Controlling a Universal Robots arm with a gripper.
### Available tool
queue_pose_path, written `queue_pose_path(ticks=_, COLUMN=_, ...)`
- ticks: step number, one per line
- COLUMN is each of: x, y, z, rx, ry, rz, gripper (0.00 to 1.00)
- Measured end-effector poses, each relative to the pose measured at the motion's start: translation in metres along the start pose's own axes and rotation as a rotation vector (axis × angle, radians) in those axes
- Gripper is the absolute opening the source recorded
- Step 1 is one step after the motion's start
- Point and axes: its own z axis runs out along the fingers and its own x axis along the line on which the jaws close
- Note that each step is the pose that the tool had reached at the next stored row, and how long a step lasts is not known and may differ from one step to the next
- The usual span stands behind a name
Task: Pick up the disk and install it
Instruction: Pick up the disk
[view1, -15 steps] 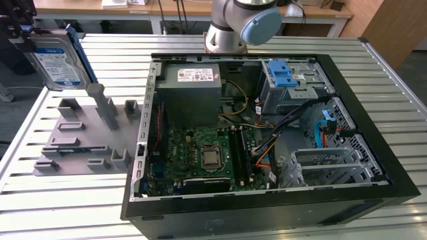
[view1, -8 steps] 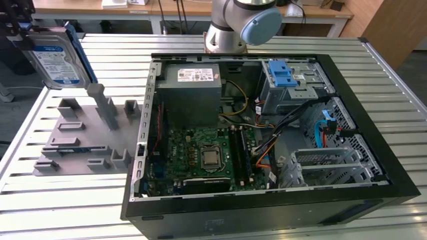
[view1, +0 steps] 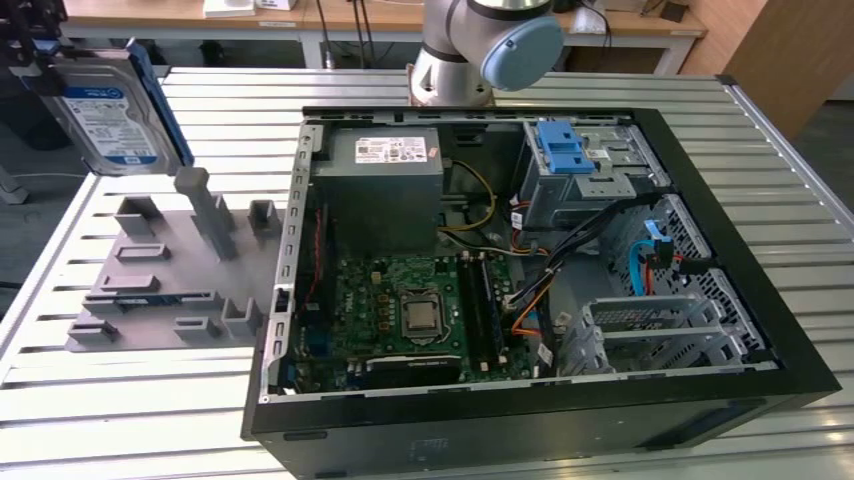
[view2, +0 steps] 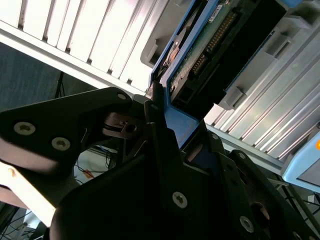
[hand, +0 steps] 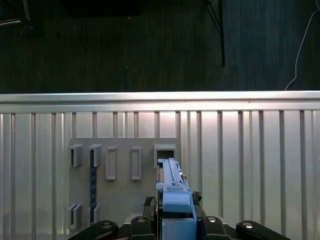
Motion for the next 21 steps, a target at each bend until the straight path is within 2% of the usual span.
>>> queue_pose_path(ticks=21, x=0.0000, y=0.0001, z=-0.0148, rx=-0.0001, ry=0.0000, rz=0.000, gripper=0.36)
